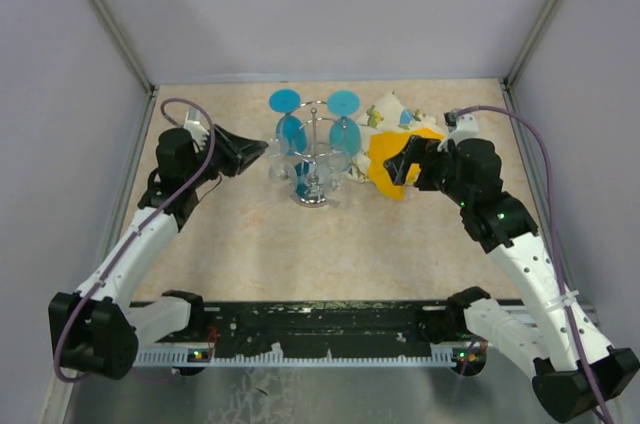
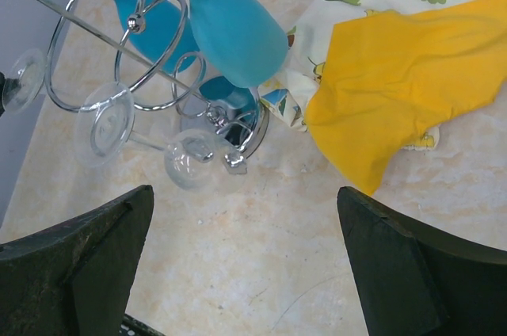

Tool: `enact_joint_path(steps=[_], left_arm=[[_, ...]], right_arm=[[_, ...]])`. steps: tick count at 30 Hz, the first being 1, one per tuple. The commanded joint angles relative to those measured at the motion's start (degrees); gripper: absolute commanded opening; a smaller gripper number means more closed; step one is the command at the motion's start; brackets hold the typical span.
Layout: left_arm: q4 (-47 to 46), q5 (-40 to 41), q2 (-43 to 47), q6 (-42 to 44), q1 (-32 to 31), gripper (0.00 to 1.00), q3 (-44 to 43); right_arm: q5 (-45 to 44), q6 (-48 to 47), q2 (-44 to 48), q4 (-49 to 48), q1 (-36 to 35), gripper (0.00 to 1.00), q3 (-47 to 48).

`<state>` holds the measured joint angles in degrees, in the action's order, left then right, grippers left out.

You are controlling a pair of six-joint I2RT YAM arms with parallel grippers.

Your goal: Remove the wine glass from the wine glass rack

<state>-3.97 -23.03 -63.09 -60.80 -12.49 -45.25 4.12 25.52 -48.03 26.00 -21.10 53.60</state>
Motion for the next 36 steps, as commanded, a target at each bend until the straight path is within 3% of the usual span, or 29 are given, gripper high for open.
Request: enact_joint_path(steps=[1,5,22,36], left_arm=[[1.7,1.0,2.6,2.7,-0.1,0.39,-3.8],[3.7,3.0,3.7,4.0,-0.1,0.45,-4.4],[-3.8,-3.5,-0.5,0.5,-0.1,0.36,-3.5],[-6.9,-8.2,-5.8,-1.0,-0.2,0.38,-3.7]], right_arm=[[-0.5,-1.2,0.2,-2.9,0.1,0.99,0.1],[-0.6,-1.2,0.2,-2.9,0.1,0.99,0.1],[-0.8,-1.4,-0.4,-3.0,0.1,0.99,0.1],[-1.2,-1.4,-0.4,-3.1,0.1,0.99,-0.3]])
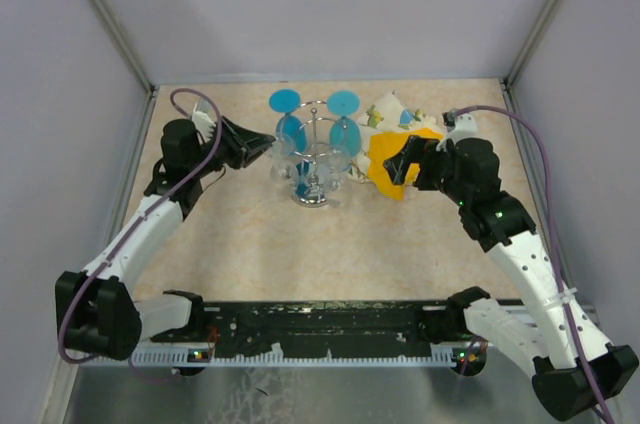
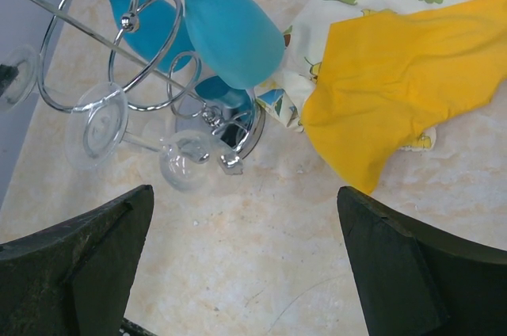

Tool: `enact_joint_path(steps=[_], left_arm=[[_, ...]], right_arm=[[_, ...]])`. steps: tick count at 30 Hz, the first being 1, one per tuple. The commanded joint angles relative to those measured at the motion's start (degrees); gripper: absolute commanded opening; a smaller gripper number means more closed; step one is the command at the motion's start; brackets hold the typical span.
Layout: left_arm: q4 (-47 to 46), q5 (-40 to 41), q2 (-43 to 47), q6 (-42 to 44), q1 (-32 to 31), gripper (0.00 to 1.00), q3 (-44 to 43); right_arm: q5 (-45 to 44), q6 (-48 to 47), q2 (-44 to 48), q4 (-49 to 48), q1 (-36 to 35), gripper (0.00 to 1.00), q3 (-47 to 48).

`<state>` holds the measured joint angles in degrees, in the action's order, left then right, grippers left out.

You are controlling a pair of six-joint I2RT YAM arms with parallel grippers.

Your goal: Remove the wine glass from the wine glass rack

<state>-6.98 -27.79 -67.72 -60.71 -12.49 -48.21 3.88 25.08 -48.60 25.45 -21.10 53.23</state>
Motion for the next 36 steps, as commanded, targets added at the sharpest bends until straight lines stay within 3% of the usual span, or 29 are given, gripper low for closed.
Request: enact_joint_path(steps=[1,4,11,22,27,36], left_arm=[[-3.9,-4.0,-1.5,-1.1,-0.2,0.38,-0.9],[-4.1,-5.4,-2.5,-1.4,-0.2,0.36,-1.1],[-3.6,-4.4,-1.3,-0.4,-0.2,0.00,-1.7],[3.5,-1.3,0.3,2.1,-0.1,0.00,-5.8],[1.7,0.3,3.2,2.2,0.1,0.00,-3.4],[8.9,2.6,6.6,6.5,1.3,0.00,-3.8]], right_arm=[[-1.0,-1.0,0.2,-2.6,0.1,0.99,0.1],[-1.1,-1.1,0.2,-2.5,0.1,0.99,0.0],[-1.3,-1.1,0.2,-2.7,0.1,0.99,-0.1],[-1.6,-1.3,0.7,-2.4,0.1,0.99,-0.1],[-1.6,-1.3,0.6,-2.5,0.1,0.99,-0.3],[-1.7,-1.4,1.1,-2.1,0.1,0.99,-0.4]])
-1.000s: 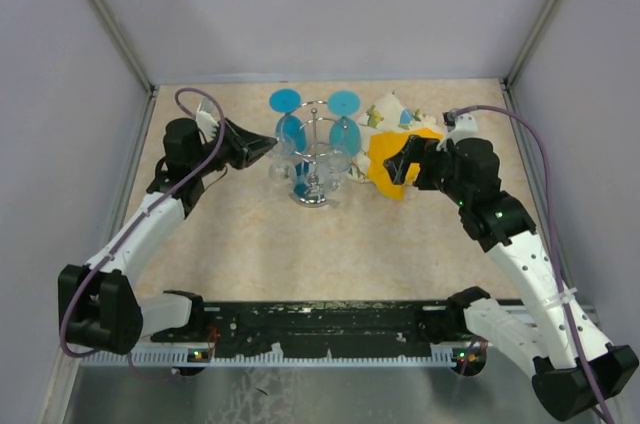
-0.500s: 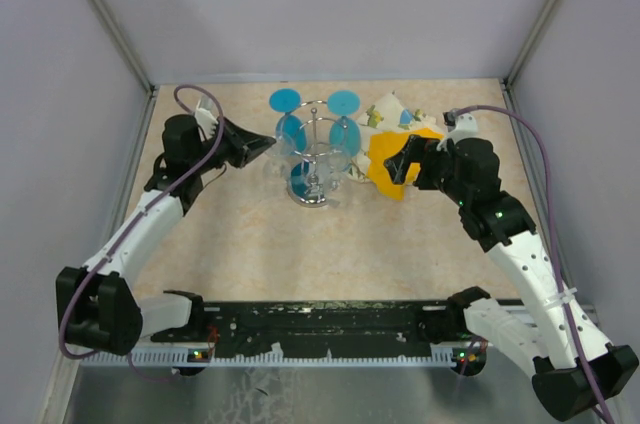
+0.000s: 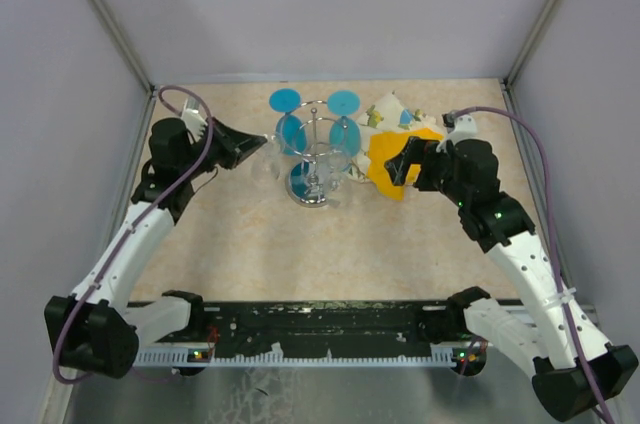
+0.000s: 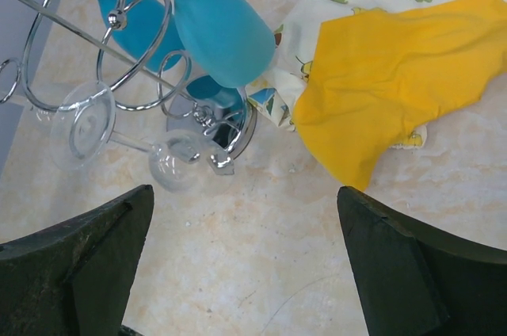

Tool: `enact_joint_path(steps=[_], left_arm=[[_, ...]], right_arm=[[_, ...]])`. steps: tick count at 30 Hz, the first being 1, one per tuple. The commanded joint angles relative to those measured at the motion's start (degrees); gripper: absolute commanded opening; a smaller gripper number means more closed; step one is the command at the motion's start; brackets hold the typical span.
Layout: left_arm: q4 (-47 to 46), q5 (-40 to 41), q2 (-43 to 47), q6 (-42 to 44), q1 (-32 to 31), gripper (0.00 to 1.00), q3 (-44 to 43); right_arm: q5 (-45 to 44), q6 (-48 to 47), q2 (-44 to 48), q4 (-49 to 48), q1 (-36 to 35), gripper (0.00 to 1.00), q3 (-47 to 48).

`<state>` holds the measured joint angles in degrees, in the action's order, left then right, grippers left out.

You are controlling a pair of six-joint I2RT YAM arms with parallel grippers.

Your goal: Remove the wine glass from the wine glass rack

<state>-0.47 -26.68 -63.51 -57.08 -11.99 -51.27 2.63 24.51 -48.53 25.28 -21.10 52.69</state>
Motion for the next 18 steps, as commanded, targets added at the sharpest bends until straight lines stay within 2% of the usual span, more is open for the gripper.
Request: enact_joint_path(steps=[1,6,10,13,14,15,18], left_arm=[[3.4,1.6,2.7,3.3,1.0,0.00,-0.8],[5.6,0.8,5.1,5.8,1.9,0.00,0.1],[9.4,2.2,9.8,9.8,1.9,0.00,-0.5],[12.5,-0.1,14.5,14.4,1.9,0.00,-1.6],[12.3,-2.4,17.1,15.5,1.9,0.00,-1.3],[11.8,-6.0,19.1,16.3,1.9,0.00,-0.7],[10.2,-11.3,25.2,19.5,1.9,0.00,1.9]], right_arm=[[-0.3,-0.9,1.0,-2.0,0.1,0.99,0.3],[1.1,-0.9,0.9,-1.9,0.1,0.99,0.4],[7.0,0.1,0.0,-1.1,0.1,0.99,1.0],[19.5,5.1,0.5,-1.3,-0.3,0.93,1.9],[26.5,9.4,1.6,-4.4,-1.4,0.92,0.7],[29.1,12.3,3.1,-7.9,-2.9,0.92,-0.5],[26.0,19.3,7.8,-9.8,-6.5,0.98,-2.9]])
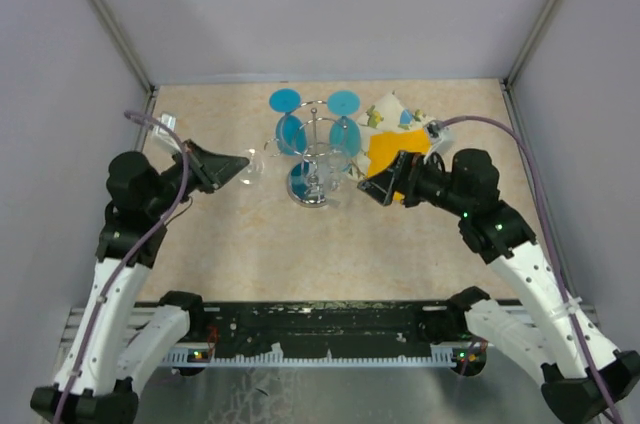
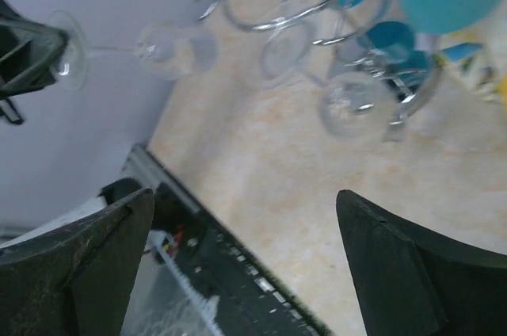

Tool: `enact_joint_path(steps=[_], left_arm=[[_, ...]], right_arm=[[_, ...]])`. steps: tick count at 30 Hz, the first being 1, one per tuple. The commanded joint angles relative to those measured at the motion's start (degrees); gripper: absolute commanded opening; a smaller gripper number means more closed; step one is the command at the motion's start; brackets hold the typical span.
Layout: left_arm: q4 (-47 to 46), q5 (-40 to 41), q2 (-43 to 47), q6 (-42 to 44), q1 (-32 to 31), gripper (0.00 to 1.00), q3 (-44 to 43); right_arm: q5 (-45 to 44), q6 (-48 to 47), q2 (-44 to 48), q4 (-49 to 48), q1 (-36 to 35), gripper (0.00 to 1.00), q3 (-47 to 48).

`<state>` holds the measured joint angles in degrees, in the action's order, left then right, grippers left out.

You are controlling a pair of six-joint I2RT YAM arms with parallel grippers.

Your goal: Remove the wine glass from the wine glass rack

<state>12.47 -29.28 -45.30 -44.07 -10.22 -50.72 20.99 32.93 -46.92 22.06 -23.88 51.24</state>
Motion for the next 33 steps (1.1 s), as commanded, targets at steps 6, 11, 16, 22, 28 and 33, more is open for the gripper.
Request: enact_joint_path(steps=[6,11,16,22,28,33], left_arm=[[-19.1,-21.7,17.5,2.4,0.0,0.00,9.8],[-24.5,-25.8,25.9,0.8,0.1,0.00,12.8],[-32.9,-30.5,30.3,-3.5,0.1,0.00,14.1],[-41.8,-36.6,30.5,-11.1,0.2,0.00,12.6],[-41.5,-38.3,32.1,-12.8,0.7,0.00,11.1],[-43.0,-39.3,33.7,-14.7,1.3,0.00,12.7]], right_arm=[[17.4,45.3,4.3,-42.3,-9.6,0.99,-15.9],[7.7,49.6,-0.8,-44.8,-19.2,0.99,-15.9],[1.7,53.6,-4.8,-50.9,-23.5,0.99,-18.3],[0.0,56.0,-13.8,-56.3,-31.3,0.99,-13.1],[-3.2,56.9,-16.3,-60.8,-32.3,0.99,-12.1],[-3.3,58.1,-18.8,-65.9,-32.3,0.99,-11.1]])
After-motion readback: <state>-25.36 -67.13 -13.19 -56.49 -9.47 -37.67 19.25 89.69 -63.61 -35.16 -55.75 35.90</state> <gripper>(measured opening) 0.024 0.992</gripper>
